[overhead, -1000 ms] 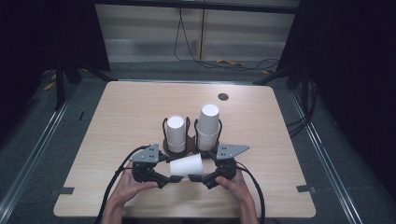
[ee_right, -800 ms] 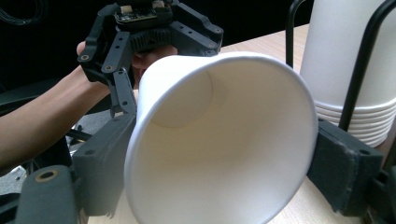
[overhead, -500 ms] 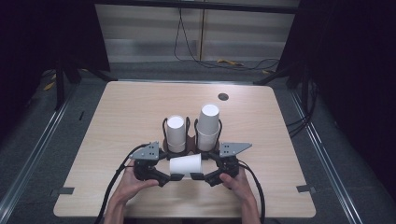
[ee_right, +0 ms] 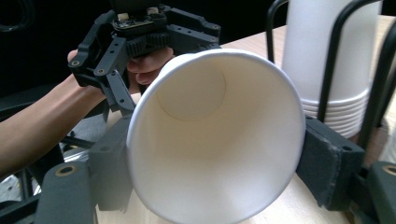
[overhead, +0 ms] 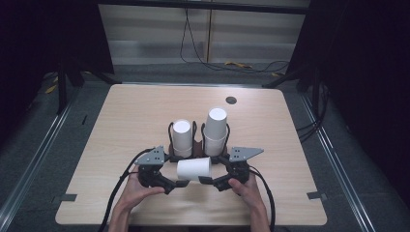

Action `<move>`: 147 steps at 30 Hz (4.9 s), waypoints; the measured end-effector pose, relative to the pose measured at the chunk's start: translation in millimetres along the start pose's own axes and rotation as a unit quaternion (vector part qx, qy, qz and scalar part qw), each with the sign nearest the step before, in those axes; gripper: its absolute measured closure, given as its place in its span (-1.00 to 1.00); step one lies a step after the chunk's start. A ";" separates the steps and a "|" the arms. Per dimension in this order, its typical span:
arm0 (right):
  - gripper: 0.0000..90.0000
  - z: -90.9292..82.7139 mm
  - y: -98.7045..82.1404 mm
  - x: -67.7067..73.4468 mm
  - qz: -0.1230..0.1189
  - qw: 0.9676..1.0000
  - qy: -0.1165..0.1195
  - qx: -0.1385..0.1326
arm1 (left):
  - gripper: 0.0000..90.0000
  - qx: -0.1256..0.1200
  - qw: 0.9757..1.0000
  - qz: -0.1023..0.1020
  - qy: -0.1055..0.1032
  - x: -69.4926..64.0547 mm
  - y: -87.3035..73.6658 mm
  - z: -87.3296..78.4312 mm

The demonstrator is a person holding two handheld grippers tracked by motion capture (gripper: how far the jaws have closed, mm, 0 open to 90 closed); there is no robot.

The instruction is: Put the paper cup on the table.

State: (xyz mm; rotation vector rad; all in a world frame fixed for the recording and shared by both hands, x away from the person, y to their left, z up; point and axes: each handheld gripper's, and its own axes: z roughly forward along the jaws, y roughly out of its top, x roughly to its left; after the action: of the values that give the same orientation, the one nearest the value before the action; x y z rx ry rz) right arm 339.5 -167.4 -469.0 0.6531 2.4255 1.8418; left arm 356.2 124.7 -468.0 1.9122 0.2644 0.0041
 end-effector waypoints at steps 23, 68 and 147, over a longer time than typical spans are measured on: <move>-0.50 -21.8 0.0 0.9 0.019 0.997 -0.070 0.023 | -0.66 -0.050 0.981 -0.039 0.185 -3.3 -35.7 -18.0; -0.48 -73.1 6.8 -1.0 0.080 0.962 -0.232 0.122 | -0.65 -0.156 0.928 -0.034 0.337 -21.3 -62.9 -31.5; -0.62 -66.5 73.1 -123.1 0.131 0.810 -0.357 0.446 | -0.65 -0.153 0.930 -0.012 0.333 -22.2 -63.7 -33.1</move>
State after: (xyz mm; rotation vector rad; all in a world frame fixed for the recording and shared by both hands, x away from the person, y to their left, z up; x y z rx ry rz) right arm 456.5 -254.8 -409.3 1.4310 2.5225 0.1719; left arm 318.7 172.1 -512.7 1.5396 0.7006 0.6519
